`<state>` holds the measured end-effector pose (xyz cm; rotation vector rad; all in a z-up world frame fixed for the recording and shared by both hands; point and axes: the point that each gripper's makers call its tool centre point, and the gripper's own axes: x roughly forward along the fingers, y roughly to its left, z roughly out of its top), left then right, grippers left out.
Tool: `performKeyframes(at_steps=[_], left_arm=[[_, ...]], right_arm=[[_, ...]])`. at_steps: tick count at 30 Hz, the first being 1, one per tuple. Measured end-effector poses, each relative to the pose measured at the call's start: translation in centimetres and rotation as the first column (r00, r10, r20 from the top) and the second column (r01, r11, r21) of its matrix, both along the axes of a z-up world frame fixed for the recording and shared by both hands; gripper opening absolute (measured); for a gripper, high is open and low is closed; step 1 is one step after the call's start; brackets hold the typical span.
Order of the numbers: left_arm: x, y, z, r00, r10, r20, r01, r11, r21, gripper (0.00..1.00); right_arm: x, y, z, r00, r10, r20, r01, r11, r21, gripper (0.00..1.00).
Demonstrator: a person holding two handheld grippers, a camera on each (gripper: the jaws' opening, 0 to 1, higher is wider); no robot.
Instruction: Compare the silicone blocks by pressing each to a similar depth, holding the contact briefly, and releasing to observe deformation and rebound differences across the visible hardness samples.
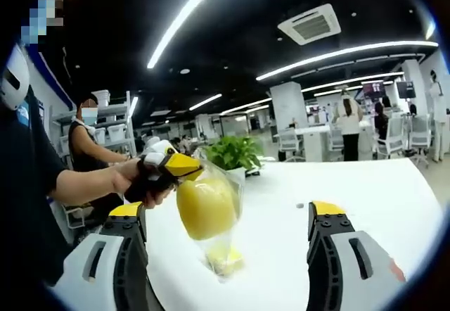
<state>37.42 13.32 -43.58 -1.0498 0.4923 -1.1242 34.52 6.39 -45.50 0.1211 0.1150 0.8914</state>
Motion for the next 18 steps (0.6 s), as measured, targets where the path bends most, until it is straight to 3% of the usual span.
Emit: performKeyframes(at_steps=[3, 7, 10, 18], left_arm=[[0.1, -0.3, -0.8, 1.0, 0.0, -0.013, 0.0, 1.0, 0.008, 0.0], [0.1, -0.5, -1.7, 0.999, -0.003, -0.041, 0.003, 1.0, 0.003, 0.0], [0.2, -0.8, -2.4, 0.999, 0.001, -0.054, 0.0, 1.0, 0.01, 0.0], [1.0, -1.9, -4.1, 0.995, 0.031, -0.091, -0.031, 0.999, 0.01, 0.0]], right_arm=[[-0.9, -1.1, -1.2, 0.999, -0.005, -0.032, 0.003, 0.998, -0.058, 0.83], [-2.2, -3.0, -2.3, 0.999, -0.045, -0.018, 0.043, 0.992, -0.12, 0.85], [-2.9, -4.4, -3.1, 0.995, -0.081, 0.055, 0.09, 0.979, -0.184, 0.83], [-5.5, -6.0, -6.7, 0.993, -0.115, -0.013, 0.111, 0.981, -0.16, 0.83]])
